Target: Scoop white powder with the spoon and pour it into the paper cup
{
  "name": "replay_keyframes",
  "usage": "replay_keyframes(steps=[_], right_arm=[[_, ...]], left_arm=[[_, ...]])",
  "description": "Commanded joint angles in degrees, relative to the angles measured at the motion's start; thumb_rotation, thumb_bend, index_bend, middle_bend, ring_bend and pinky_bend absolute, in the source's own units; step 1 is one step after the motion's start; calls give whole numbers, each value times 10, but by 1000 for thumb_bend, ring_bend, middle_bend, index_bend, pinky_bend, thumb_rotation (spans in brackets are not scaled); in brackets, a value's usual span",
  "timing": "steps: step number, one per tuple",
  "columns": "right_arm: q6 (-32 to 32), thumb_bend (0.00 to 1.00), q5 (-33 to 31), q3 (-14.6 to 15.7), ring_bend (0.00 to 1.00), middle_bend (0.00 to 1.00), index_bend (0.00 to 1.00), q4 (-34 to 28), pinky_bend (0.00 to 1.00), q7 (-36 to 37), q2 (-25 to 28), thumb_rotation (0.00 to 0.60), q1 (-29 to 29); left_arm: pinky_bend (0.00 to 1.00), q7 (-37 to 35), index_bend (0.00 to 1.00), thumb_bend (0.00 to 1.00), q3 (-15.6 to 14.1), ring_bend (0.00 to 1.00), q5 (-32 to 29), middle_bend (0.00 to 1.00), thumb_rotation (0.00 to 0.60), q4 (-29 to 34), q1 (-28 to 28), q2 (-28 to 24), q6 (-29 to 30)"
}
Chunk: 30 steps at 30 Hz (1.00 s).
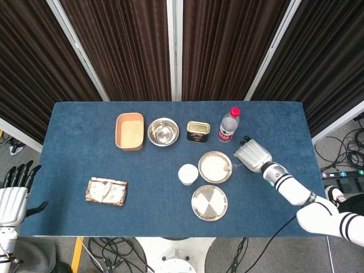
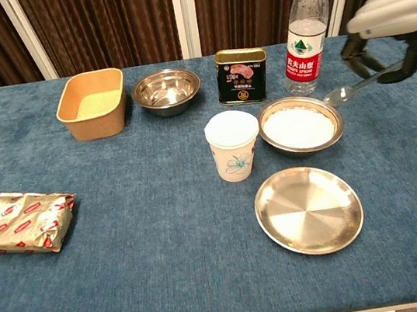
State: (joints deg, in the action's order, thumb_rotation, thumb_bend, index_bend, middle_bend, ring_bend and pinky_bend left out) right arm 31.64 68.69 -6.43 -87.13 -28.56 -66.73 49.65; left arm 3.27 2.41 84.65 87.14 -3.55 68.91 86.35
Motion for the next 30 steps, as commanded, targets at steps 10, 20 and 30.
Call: replay_keyframes(steps=[10, 20, 30], right_arm=[[-11, 342, -169, 82, 235, 594, 627, 60, 179, -180, -97, 600, 120], [40, 343, -263, 126, 235, 594, 629, 66, 173, -253, -145, 600, 173], [84, 341, -255, 126, 235, 594, 630, 53, 162, -219, -160, 600, 165]], left_arm=[[43, -17, 156, 30, 1, 64, 4, 129, 600, -19, -2, 9, 0], [43, -24, 156, 30, 0, 64, 6, 129, 600, -24, 2, 12, 7], [43, -30, 162, 30, -2, 64, 4, 130, 600, -28, 7, 14, 10]])
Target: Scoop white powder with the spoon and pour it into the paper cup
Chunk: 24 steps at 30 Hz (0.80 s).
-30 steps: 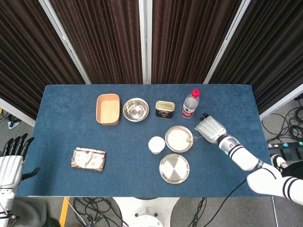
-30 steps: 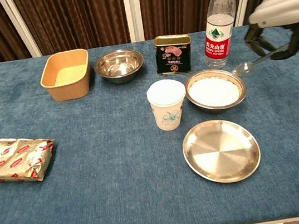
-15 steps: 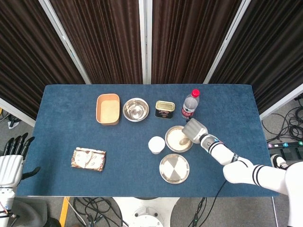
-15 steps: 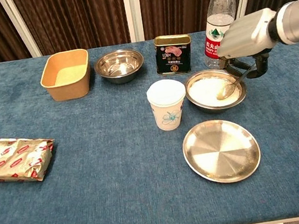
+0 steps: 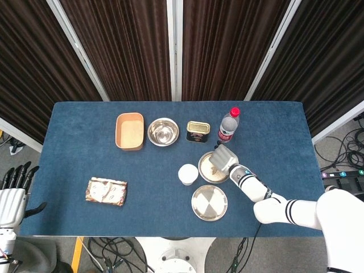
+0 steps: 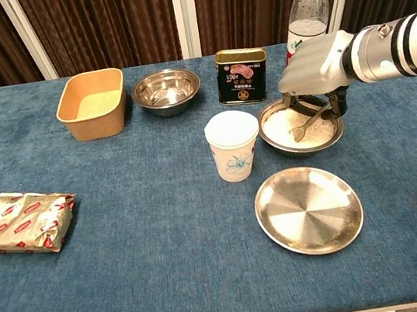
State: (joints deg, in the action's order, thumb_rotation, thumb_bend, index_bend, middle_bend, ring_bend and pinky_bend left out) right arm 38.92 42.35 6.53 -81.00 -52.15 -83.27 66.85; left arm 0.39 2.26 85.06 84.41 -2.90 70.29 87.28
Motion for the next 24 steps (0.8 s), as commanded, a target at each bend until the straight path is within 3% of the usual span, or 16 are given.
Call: replay_keyframes(steps=[1, 24], right_arm=[[17, 341, 13, -6, 236, 594, 630, -13, 162, 25, 10, 600, -11], [92, 339, 193, -43, 236, 593, 632, 6, 153, 300, 52, 600, -150]], left_arm=[[43, -1, 164, 30, 0, 64, 0, 129, 600, -1, 1, 1, 1], [43, 20, 166, 30, 2, 64, 11, 129, 600, 19, 0, -11, 10]])
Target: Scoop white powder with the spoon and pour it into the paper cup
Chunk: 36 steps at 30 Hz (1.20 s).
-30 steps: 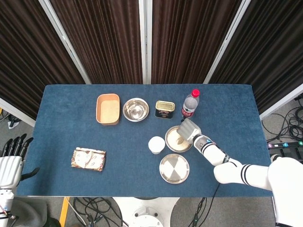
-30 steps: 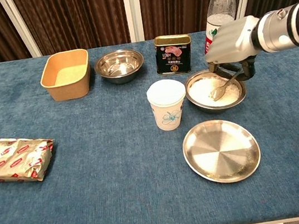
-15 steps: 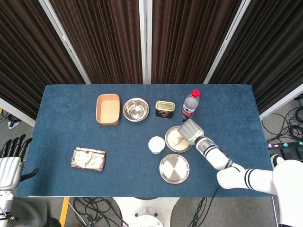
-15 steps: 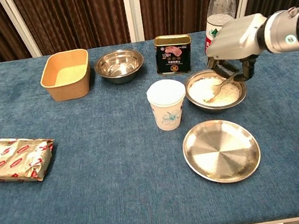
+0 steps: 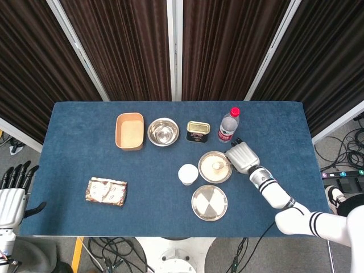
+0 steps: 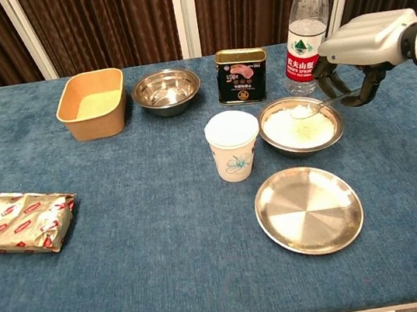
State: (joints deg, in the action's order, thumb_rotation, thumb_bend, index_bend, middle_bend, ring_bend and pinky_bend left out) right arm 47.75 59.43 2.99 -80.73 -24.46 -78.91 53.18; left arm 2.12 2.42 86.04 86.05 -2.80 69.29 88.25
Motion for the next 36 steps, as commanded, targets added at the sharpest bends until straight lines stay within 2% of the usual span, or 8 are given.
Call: replay_keyframes(steps=[1, 11, 20, 26, 32, 36], right_arm=[[4, 339, 29, -9, 238, 593, 632, 3, 152, 28, 11, 600, -15], [14, 341, 79, -33, 241, 593, 632, -44, 142, 50, 46, 600, -22], [-21, 341, 91, -64, 241, 593, 632, -89, 139, 19, 55, 600, 13], [-65, 341, 76, -70, 241, 593, 632, -92, 139, -52, 39, 600, 58], [-91, 347, 39, -62, 241, 593, 633, -90, 138, -157, 21, 600, 104], [-93, 348, 21, -46, 241, 593, 633, -98, 128, -241, 15, 600, 135]], left_arm=[[43, 4, 166, 30, 1, 64, 1, 129, 600, 4, -1, -2, 0], [43, 12, 166, 30, 2, 64, 1, 130, 600, 12, -1, -5, 1], [43, 22, 166, 30, 2, 64, -3, 129, 600, 9, 3, 0, 6], [43, 22, 166, 30, 2, 64, -6, 129, 600, 5, 5, 3, 7], [43, 15, 166, 30, 0, 65, -6, 129, 600, 0, 7, 5, 7], [43, 13, 166, 30, 0, 64, -5, 129, 600, -3, 8, 6, 8]])
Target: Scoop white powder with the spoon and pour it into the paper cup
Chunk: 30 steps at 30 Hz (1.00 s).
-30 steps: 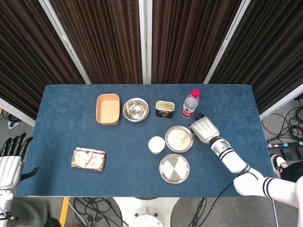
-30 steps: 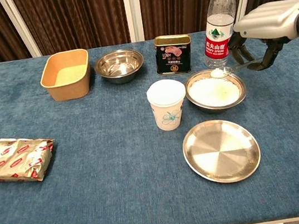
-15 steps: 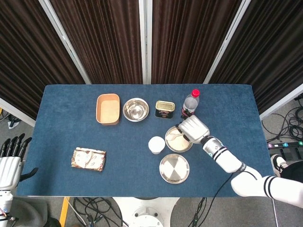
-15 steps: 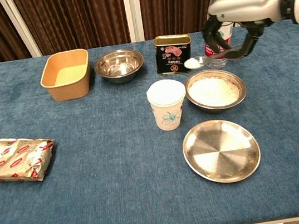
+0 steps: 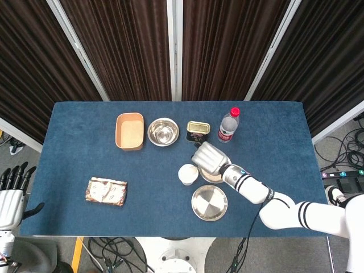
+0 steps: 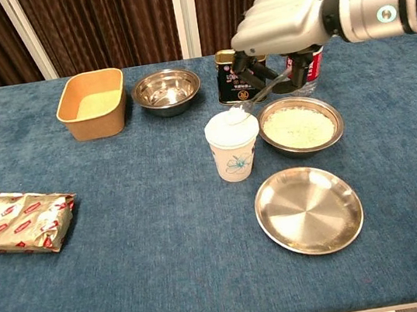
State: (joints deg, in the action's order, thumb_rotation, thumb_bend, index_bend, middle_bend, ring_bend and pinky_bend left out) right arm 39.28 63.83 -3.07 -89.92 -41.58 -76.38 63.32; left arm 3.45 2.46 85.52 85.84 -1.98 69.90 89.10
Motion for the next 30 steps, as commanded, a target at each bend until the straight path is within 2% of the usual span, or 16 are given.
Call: replay_keyframes(steps=[1, 7, 13, 19, 30], right_arm=[[-7, 348, -29, 21, 241, 593, 633, -10, 126, -99, -10, 600, 43], [22, 348, -49, 61, 240, 593, 633, -29, 102, -258, -16, 600, 85], [59, 349, -40, 85, 240, 593, 634, -41, 85, -358, -28, 600, 104], [79, 349, -21, 95, 240, 594, 635, -48, 58, -405, -35, 600, 114], [91, 350, -26, 106, 240, 594, 642, -60, 22, -443, -22, 600, 120]], left_arm=[[43, 0, 166, 30, 0, 64, 2, 129, 600, 0, -1, 0, -1], [43, 2, 166, 31, 0, 64, 6, 129, 600, 2, -7, -4, -8], [43, 4, 166, 30, -3, 64, 4, 129, 600, 6, -8, -6, -16], [43, 4, 166, 30, -5, 64, 4, 129, 600, 11, -10, -11, -21], [43, 4, 166, 30, -6, 64, 4, 129, 600, 12, -7, -11, -19]])
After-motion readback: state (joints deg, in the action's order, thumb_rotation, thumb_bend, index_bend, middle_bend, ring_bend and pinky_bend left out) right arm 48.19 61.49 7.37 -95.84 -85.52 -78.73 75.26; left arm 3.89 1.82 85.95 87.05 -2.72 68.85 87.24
